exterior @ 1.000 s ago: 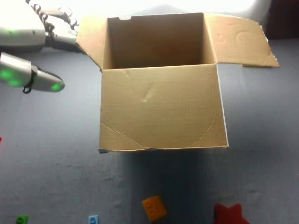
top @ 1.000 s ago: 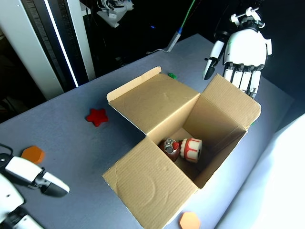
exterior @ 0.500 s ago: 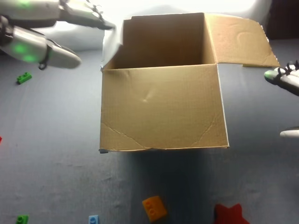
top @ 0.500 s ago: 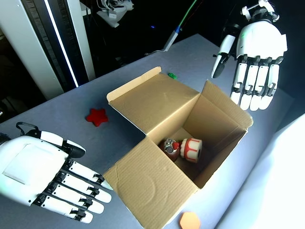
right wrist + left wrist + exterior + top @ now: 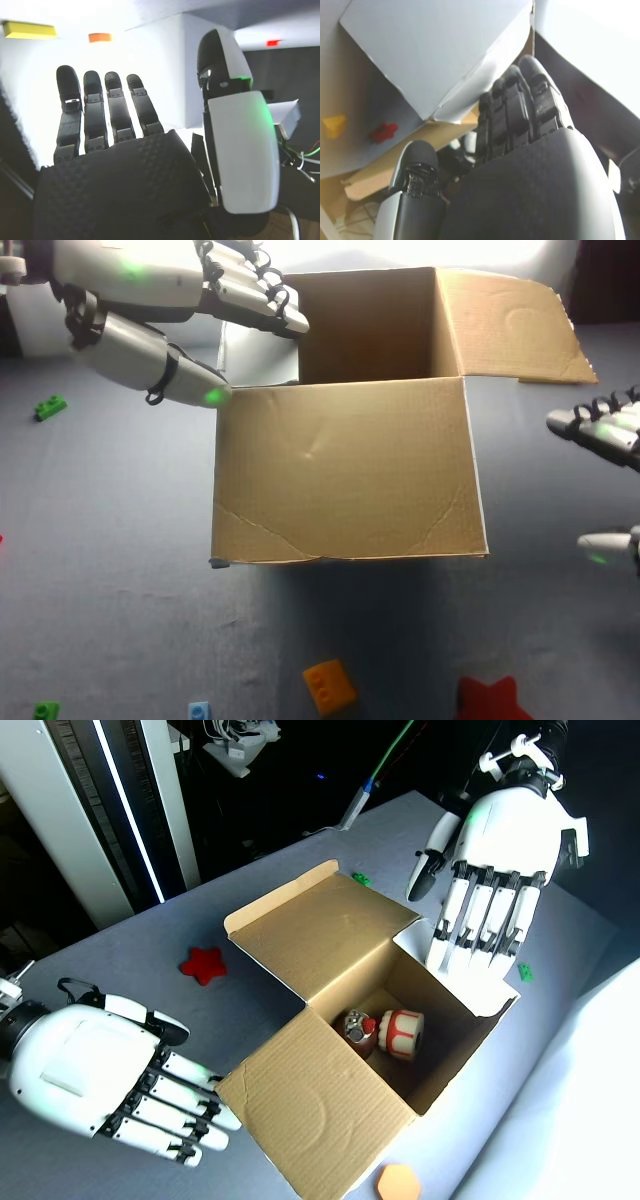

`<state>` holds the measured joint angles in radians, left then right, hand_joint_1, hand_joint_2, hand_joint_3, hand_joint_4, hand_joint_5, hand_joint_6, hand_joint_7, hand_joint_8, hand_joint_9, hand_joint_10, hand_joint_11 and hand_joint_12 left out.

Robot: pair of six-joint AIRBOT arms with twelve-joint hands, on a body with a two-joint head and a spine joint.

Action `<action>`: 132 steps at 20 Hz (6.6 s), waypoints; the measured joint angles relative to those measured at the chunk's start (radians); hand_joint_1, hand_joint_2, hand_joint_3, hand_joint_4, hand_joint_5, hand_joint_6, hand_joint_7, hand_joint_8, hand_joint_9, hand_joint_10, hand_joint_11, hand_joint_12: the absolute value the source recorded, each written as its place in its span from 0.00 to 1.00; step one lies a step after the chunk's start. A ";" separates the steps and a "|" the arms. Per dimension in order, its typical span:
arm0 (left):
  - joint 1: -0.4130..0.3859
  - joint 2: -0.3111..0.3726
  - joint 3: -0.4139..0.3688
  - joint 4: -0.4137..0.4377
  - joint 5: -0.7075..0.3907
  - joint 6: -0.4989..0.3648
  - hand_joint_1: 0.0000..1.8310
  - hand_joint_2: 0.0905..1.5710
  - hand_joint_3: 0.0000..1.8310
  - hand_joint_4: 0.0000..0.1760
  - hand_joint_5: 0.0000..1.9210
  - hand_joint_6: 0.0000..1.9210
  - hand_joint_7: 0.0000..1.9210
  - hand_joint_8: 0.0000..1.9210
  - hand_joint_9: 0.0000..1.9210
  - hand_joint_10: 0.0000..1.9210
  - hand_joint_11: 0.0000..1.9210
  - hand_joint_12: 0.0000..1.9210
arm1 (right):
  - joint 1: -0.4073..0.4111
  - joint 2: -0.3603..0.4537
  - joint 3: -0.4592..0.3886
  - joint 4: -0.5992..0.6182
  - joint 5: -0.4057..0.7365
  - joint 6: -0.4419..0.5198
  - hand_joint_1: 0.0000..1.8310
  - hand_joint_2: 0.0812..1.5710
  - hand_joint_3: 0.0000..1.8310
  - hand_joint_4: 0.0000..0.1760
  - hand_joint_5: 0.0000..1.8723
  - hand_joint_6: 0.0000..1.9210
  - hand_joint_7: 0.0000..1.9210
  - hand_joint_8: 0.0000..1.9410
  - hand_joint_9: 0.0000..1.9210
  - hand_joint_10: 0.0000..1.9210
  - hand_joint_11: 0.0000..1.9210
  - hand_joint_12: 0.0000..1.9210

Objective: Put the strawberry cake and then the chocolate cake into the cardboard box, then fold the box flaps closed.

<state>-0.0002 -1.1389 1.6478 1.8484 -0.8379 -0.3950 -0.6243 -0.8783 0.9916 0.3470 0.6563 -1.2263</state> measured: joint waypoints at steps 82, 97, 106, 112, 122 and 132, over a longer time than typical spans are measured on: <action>0.303 0.266 -0.517 -0.102 -0.004 0.068 0.05 0.87 0.00 0.00 0.14 0.00 0.15 0.00 0.15 0.00 0.00 0.48 | 0.443 0.347 -0.188 0.229 -0.377 -0.015 0.22 0.79 0.00 0.00 0.01 0.00 0.04 0.00 0.00 0.24 0.00 0.74; 0.051 0.259 -0.366 -0.103 -0.046 -0.015 0.12 0.84 0.00 0.00 0.16 0.00 0.14 0.00 0.15 0.00 0.00 0.45 | 0.443 0.346 -0.192 0.226 -0.377 -0.015 0.22 0.74 0.00 0.01 0.01 0.00 0.05 0.00 0.00 0.26 0.00 0.61; -0.001 0.107 -0.171 -0.086 -0.059 -0.016 0.03 0.88 0.00 0.00 0.14 0.00 0.14 0.00 0.14 0.00 0.00 0.45 | 0.443 0.346 -0.193 0.225 -0.377 -0.015 0.23 0.74 0.00 0.00 0.01 0.00 0.05 0.00 0.00 0.24 0.00 0.57; -0.010 -0.056 0.044 -0.078 -0.056 -0.016 0.02 0.88 0.00 0.00 0.14 0.00 0.13 0.00 0.12 0.00 0.00 0.46 | 0.447 0.346 -0.193 0.207 -0.377 -0.015 0.20 0.77 0.00 0.00 0.00 0.00 0.05 0.00 0.01 0.20 0.00 0.56; 0.077 -0.098 0.086 -0.129 -0.027 -0.006 0.04 0.87 0.00 0.00 0.14 0.00 0.15 0.00 0.14 0.00 0.00 0.41 | 0.447 0.346 -0.200 0.200 -0.377 -0.014 0.21 0.76 0.00 0.00 0.01 0.00 0.05 0.00 0.02 0.22 0.00 0.64; -0.006 0.002 0.033 -0.053 -0.078 -0.031 0.08 0.85 0.00 0.00 0.14 0.00 0.14 0.00 0.14 0.00 0.00 0.43 | 0.447 0.346 -0.201 0.193 -0.377 -0.015 0.19 0.75 0.00 0.00 0.03 0.00 0.07 0.00 0.03 0.25 0.00 0.61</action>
<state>-0.0063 -1.1374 1.6806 1.7954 -0.9161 -0.4259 -0.1768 -0.5323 0.7910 0.5396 0.2790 -1.2411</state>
